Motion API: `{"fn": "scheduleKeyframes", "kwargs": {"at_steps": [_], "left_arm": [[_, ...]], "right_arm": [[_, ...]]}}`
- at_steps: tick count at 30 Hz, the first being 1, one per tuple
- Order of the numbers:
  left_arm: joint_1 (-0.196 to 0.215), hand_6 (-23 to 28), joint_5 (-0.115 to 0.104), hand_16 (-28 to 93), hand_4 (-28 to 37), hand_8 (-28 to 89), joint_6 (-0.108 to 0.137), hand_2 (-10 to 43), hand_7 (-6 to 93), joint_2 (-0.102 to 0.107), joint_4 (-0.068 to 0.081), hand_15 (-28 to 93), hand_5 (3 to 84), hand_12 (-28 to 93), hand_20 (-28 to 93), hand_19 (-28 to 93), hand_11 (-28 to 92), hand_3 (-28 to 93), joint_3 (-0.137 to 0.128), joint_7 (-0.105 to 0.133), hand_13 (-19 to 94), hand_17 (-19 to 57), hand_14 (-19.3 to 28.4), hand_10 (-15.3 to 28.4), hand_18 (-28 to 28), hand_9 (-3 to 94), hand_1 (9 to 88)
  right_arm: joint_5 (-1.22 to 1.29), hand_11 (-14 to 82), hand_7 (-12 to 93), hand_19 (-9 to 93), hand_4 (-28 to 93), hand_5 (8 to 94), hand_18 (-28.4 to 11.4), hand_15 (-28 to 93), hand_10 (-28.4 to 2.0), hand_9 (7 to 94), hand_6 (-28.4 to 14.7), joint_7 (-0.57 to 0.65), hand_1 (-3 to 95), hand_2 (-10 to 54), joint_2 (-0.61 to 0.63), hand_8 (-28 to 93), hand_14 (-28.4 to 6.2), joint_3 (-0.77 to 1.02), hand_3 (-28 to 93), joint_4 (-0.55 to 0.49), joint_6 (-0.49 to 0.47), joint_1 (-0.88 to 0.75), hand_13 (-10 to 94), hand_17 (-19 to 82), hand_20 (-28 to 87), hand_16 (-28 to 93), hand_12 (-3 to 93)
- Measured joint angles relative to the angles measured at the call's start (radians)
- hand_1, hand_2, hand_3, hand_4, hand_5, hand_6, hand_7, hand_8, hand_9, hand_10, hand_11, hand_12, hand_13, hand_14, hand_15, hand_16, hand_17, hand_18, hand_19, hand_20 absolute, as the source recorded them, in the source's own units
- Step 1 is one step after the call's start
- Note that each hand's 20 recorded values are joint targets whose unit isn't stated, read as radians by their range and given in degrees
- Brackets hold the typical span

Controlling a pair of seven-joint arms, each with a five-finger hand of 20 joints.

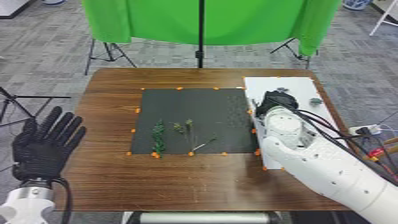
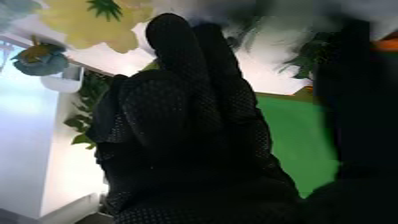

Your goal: Arrange flowers

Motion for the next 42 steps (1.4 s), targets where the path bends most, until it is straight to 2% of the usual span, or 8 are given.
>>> {"fn": "scheduleKeyframes", "kwargs": {"at_steps": [4, 5, 14, 20, 24, 28, 38, 42], "left_arm": [[-0.005, 9.5, 0.000, -3, -28.3, -7, 0.000, 15.3, 9.9, 0.000, 0.000, 25, 44.0, 12, 13, 23, 15, 70, 0.005, -0.001, 27, -4.8, 14.8, 15.3, 12.7, 37.1, 26.7], [-0.005, 9.6, 0.000, -3, -28.3, -7, 0.001, 15.2, 9.9, 0.000, 0.000, 25, 44.0, 12, 13, 23, 15, 70, 0.005, -0.001, 27, -4.8, 14.8, 15.3, 12.7, 37.0, 26.8], [-0.005, 9.7, -0.002, -3, -28.3, -7, 0.001, 14.9, 10.0, -0.002, 0.000, 25, 44.1, 12, 13, 23, 15, 70, 0.011, -0.002, 27, -4.8, 14.8, 15.4, 12.7, 37.0, 27.0], [-0.007, 9.8, -0.007, -4, -28.3, -7, 0.016, 14.9, 10.1, -0.002, 0.000, 26, 44.6, 12, 13, 24, 15, 70, 0.014, -0.006, 28, -4.8, 15.0, 15.6, 12.7, 37.4, 27.1], [-0.007, 9.9, -0.010, -4, -28.3, -7, 0.024, 15.0, 10.1, -0.002, 0.000, 27, 44.7, 12, 13, 24, 16, 70, 0.011, -0.009, 28, -4.9, 15.1, 15.7, 12.7, 37.5, 27.1], [-0.007, 9.9, -0.012, -4, -28.3, -7, 0.025, 15.1, 10.2, 0.000, 0.000, 27, 44.7, 12, 13, 24, 16, 70, 0.011, -0.012, 28, -4.9, 15.1, 15.7, 12.7, 37.5, 27.0], [-0.011, 9.8, -0.012, -4, -28.3, -7, 0.030, 15.2, 10.3, 0.009, 0.000, 27, 44.7, 12, 13, 24, 16, 70, 0.011, -0.015, 28, -4.9, 15.1, 15.7, 12.7, 37.6, 26.8], [-0.012, 9.8, -0.013, -4, -28.3, -7, 0.035, 15.3, 10.5, 0.010, 0.000, 27, 44.8, 12, 13, 24, 16, 70, 0.012, -0.014, 28, -4.9, 15.2, 15.8, 12.7, 37.7, 26.7]], "right_arm": [[-0.047, 20.0, 30, 89, -23, 79.7, -28.4, 70, -13.8, 85.2, -4.4, -0.011, 60.0, -9.5, -0.014, 19, -13.2, -0.007, 65, 0.025, 0.019, -0.002, 74, 37, 40, 28, 46.8], [-0.053, 19.7, 31, 89, -23, 80.1, -28.4, 70, -13.6, 85.7, -4.3, -0.013, 60.6, -9.5, -0.016, 19, -13.0, -0.010, 65, 0.028, 0.030, -0.004, 75, 37, 40, 28, 48.0], [-0.052, 20.9, 31, 89, -19, 81.0, -28.4, 70, -13.8, 86.4, -4.8, -0.015, 59.6, -9.5, -0.023, 23, -13.0, 0.040, 68, 0.002, 0.136, -0.065, 76, 38, 40, 29, 49.0], [-0.061, 21.1, 31, 89, -18, 80.8, -28.4, 70, -14.2, 86.1, -5.1, -0.023, 59.6, -9.5, 0.008, 24, -13.2, 0.136, 68, -0.190, 0.290, -0.203, 75, 38, 40, 29, 49.0], [-0.065, 21.1, 31, 89, -17, 80.6, -28.4, 70, -14.3, 85.9, -5.2, -0.023, 59.6, -9.5, 0.007, 24, -13.3, 0.175, 68, -0.309, 0.275, -0.249, 75, 38, 40, 29, 48.9], [-0.069, 21.5, 31, 89, -17, 80.1, -28.4, 70, -14.3, 85.4, -5.0, -0.016, 59.6, -9.5, -0.023, 24, -13.2, 0.190, 67, -0.367, 0.236, -0.276, 75, 38, 40, 29, 48.9], [-0.082, 22.6, 35, 90, -16, 77.0, -28.4, 71, -14.6, 83.3, -4.6, 0.001, 55.9, -9.5, -0.143, 23, -13.5, 0.178, 67, -0.386, 0.194, -0.385, 73, 37, 40, 29, 48.6], [-0.085, 33.3, 32, 90, -16, 76.0, -28.4, 72, -16.5, 79.1, -6.0, 0.004, 52.3, -9.5, -0.169, 20, -13.9, 0.158, 64, -0.371, 0.193, -0.395, 72, 37, 40, 29, 38.8]]}}
